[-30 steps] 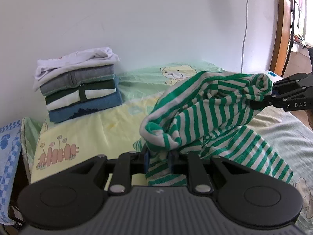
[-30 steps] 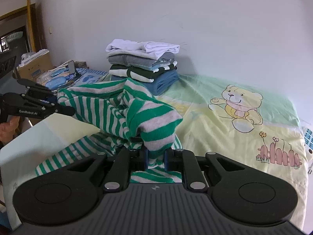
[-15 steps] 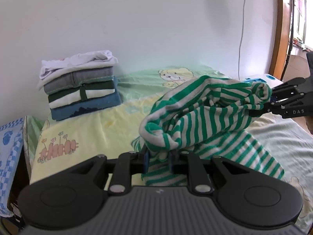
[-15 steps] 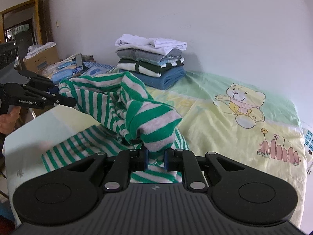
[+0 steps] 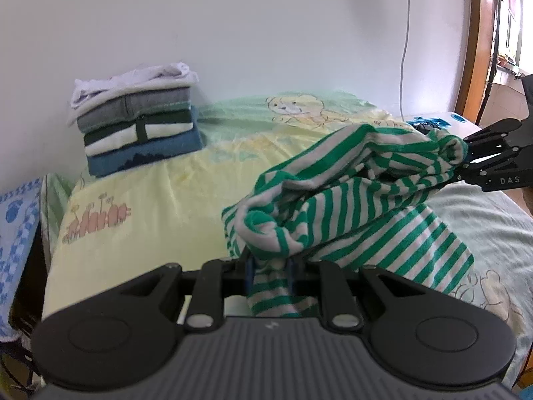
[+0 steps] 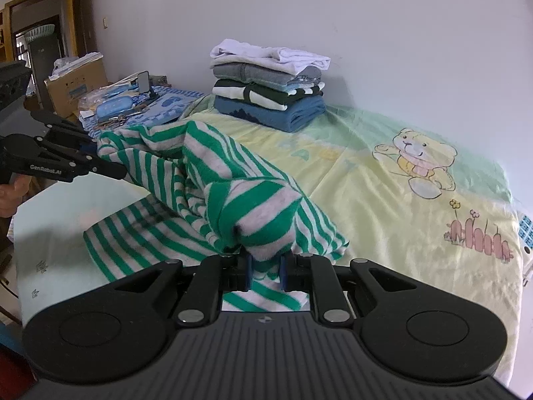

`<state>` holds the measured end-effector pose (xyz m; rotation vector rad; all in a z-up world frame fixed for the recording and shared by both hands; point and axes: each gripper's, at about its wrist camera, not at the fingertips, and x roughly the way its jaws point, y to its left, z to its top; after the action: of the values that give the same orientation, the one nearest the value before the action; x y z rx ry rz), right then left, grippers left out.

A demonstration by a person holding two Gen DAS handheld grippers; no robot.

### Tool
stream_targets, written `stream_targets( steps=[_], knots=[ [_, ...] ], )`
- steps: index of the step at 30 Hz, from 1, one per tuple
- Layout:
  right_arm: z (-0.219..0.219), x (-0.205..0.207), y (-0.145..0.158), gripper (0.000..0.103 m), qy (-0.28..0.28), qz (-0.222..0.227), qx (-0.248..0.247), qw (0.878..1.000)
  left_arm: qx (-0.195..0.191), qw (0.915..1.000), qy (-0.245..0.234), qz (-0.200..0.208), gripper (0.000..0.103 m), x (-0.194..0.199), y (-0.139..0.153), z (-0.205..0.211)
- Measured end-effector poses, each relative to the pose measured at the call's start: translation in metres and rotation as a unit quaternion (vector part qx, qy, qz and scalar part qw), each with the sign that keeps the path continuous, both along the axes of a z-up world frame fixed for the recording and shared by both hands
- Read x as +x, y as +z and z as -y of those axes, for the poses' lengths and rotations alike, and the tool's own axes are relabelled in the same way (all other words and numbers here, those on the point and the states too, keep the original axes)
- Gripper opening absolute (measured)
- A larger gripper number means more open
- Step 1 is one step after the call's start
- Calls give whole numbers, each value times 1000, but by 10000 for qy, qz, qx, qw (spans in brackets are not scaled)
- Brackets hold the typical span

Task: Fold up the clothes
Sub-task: 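Carry the lifted shirt with both grippers and lay it down on the bed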

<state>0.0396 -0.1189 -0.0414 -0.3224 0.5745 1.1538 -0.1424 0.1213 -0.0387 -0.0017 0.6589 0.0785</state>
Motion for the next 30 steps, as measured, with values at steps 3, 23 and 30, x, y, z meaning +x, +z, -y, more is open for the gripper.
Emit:
stream_targets(
  steps=[3,23,30],
  knots=[
    [2,-3,0,15,6,-10,10,10000,-28,10000,9,17,17,-3,1,0],
    [11,-33,-4,15,255,83,-255,9993,-536,9985,70,-125,17,-35,-13,1],
    [12,-33,-8,15,294,52,-267,9992,-647,9977,0,-183,17,-43,-14,6]
  ],
)
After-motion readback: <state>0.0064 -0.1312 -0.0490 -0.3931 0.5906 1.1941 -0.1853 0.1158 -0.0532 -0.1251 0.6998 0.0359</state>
